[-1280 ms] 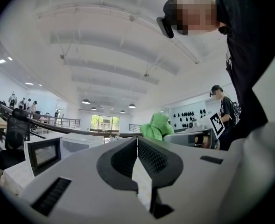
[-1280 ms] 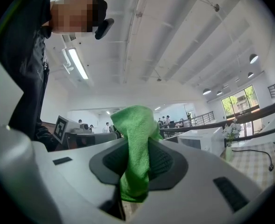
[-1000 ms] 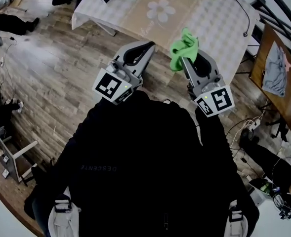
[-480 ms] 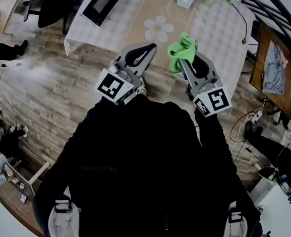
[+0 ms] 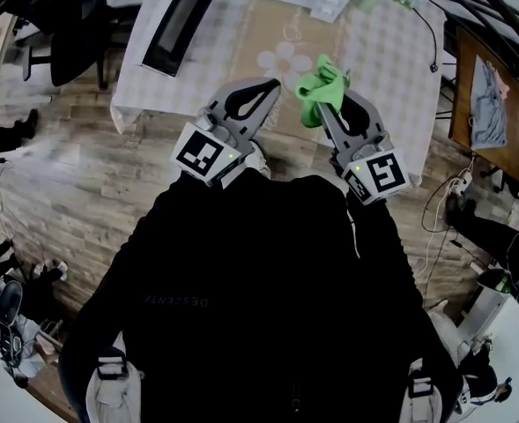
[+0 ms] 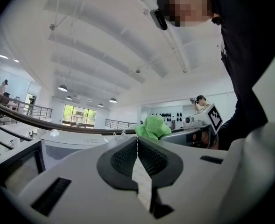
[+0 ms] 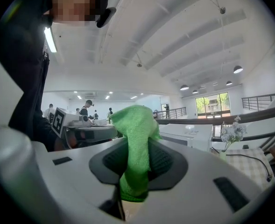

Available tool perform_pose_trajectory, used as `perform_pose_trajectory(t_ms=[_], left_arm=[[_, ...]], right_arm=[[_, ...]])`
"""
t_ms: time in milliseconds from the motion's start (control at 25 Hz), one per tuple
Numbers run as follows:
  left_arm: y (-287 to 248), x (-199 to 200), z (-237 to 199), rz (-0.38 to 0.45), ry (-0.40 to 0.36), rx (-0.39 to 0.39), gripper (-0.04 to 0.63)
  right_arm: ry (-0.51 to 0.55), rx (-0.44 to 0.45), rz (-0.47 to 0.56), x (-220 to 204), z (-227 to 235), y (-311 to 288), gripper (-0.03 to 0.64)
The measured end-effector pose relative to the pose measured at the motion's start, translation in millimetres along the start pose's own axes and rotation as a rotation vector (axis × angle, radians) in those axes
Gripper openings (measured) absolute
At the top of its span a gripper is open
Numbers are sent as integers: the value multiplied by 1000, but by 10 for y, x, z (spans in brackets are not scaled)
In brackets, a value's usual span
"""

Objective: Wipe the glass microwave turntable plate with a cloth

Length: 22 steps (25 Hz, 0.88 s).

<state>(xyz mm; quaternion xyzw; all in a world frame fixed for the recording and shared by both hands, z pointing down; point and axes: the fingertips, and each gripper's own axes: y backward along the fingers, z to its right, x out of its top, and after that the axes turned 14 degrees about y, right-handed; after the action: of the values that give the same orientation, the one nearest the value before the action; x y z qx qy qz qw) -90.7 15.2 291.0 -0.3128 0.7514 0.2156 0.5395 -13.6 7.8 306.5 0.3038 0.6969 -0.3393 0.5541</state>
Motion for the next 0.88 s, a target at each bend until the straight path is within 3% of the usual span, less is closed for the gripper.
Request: perform_pose_trajectory(t_ms=[400, 720, 880], left_arm=[[-118, -78, -354, -39, 18, -50, 21], [-296, -79, -535, -53, -24, -19, 21], [-454, -179, -712, -63, 18, 23, 21]], right_arm=[[-4, -50, -117, -363, 105, -246, 107], [30, -43, -174, -602, 388, -486, 109], [60, -12, -234, -839, 561, -653, 110]])
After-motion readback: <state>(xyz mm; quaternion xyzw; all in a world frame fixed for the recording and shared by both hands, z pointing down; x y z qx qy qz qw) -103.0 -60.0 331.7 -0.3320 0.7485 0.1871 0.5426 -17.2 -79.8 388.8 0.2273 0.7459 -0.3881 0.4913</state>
